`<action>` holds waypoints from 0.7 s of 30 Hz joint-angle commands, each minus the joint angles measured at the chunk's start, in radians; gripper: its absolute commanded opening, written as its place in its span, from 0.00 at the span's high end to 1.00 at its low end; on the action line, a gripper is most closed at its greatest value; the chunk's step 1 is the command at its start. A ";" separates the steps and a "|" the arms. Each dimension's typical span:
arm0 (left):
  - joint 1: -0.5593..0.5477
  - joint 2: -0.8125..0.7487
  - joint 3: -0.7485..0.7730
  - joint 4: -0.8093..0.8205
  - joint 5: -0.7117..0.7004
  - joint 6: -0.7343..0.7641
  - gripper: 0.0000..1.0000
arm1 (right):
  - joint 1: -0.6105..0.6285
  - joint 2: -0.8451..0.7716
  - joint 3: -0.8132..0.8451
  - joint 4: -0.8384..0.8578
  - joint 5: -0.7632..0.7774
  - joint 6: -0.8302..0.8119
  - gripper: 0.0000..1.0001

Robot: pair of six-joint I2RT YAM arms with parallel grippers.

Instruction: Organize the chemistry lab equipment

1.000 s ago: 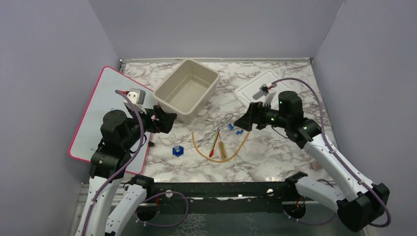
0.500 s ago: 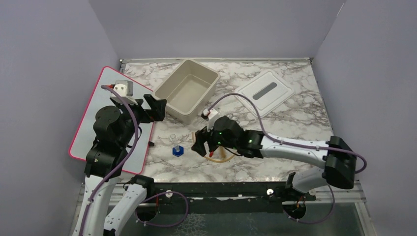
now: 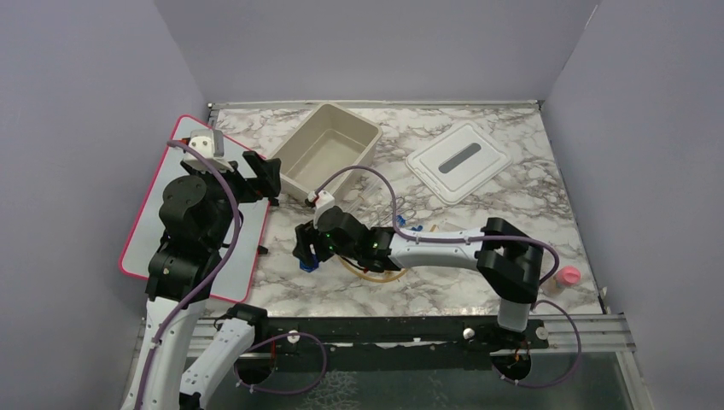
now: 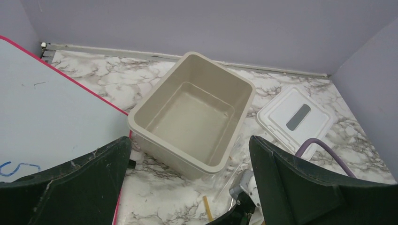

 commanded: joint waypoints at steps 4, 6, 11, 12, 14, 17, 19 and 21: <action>0.004 -0.004 0.029 0.018 -0.073 0.023 0.01 | 0.017 0.062 0.083 0.088 0.089 -0.091 0.45; 0.003 -0.002 0.032 0.010 -0.108 0.021 0.01 | 0.021 0.064 0.084 0.098 0.105 -0.116 0.51; 0.002 0.000 0.016 0.009 -0.119 0.019 0.01 | 0.029 0.035 0.058 0.120 0.136 -0.140 0.65; 0.002 0.001 0.010 0.009 -0.116 0.017 0.01 | 0.030 0.027 0.056 0.118 0.142 -0.141 0.67; 0.002 0.004 -0.001 0.009 -0.104 0.014 0.01 | 0.030 0.005 0.054 0.103 0.141 -0.141 0.70; 0.002 0.004 -0.023 0.010 -0.076 0.002 0.01 | 0.027 -0.041 0.038 0.091 0.112 -0.143 0.70; 0.002 0.004 -0.043 0.011 -0.051 -0.006 0.01 | 0.019 -0.088 0.027 0.070 0.085 -0.144 0.70; 0.002 0.003 -0.064 0.011 -0.016 -0.019 0.01 | -0.004 -0.133 0.003 0.058 0.034 -0.139 0.70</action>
